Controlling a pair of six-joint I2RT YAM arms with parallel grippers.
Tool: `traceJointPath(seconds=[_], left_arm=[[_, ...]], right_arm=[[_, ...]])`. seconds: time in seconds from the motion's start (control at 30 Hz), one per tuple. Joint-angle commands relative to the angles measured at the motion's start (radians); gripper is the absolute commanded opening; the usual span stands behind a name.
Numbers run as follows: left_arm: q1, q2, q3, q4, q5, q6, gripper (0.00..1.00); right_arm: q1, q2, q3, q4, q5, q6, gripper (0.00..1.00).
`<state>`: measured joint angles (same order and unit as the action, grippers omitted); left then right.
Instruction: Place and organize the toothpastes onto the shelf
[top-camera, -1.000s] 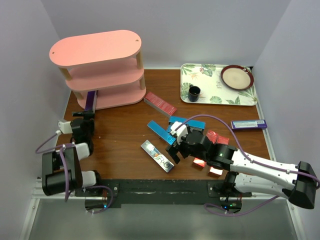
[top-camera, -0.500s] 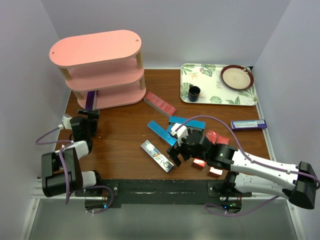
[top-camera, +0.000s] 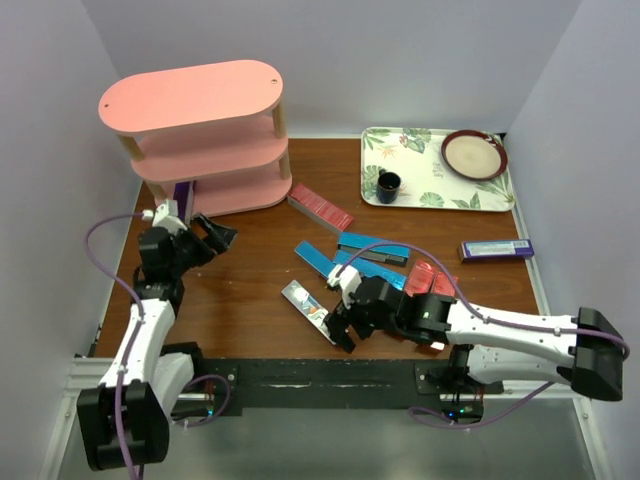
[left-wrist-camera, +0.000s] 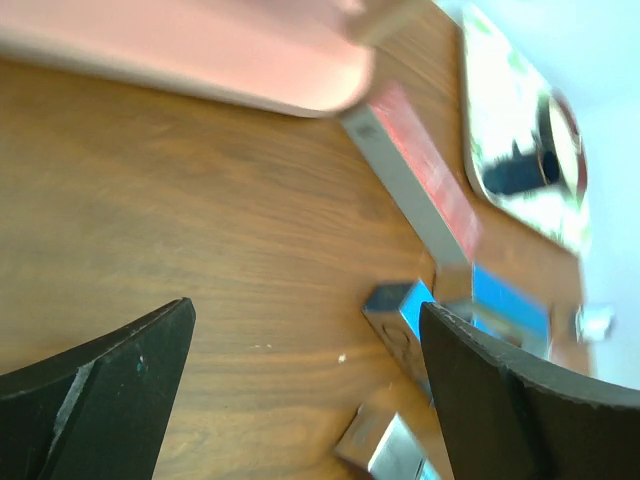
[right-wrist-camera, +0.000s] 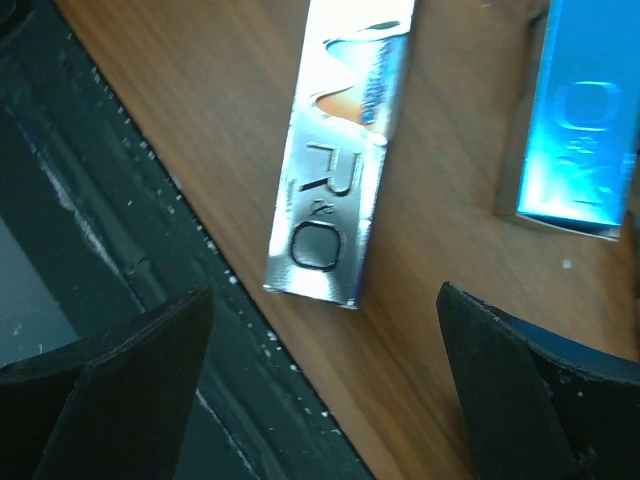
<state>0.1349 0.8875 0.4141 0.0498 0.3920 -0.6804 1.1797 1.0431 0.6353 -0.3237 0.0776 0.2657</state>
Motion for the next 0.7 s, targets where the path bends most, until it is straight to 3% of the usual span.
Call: traceJointPath(seconds=[0.0, 0.07, 0.17, 0.37, 0.67], left_arm=[[-0.106, -0.068, 0.112, -0.122, 0.18, 0.335, 1.0], [-0.123, -0.079, 0.097, -0.056, 0.293, 0.363, 1.0], [-0.126, -0.082, 0.135, -0.037, 0.343, 0.395, 1.0], [-0.314, -0.107, 0.241, -0.222, 0.124, 0.591, 1.0], [-0.316, -0.18, 0.178, -0.185, 0.054, 0.568, 1.0]], right_arm=[[0.087, 0.063, -0.008, 0.075, 0.095, 0.05, 0.98], [0.123, 0.113, -0.017, 0.112, 0.157, 0.069, 0.98], [0.158, 0.187, -0.016, 0.129, 0.236, 0.093, 0.98], [0.179, 0.288, 0.006, 0.155, 0.287, 0.116, 0.97], [0.186, 0.434, 0.059, 0.16, 0.32, 0.113, 0.93]])
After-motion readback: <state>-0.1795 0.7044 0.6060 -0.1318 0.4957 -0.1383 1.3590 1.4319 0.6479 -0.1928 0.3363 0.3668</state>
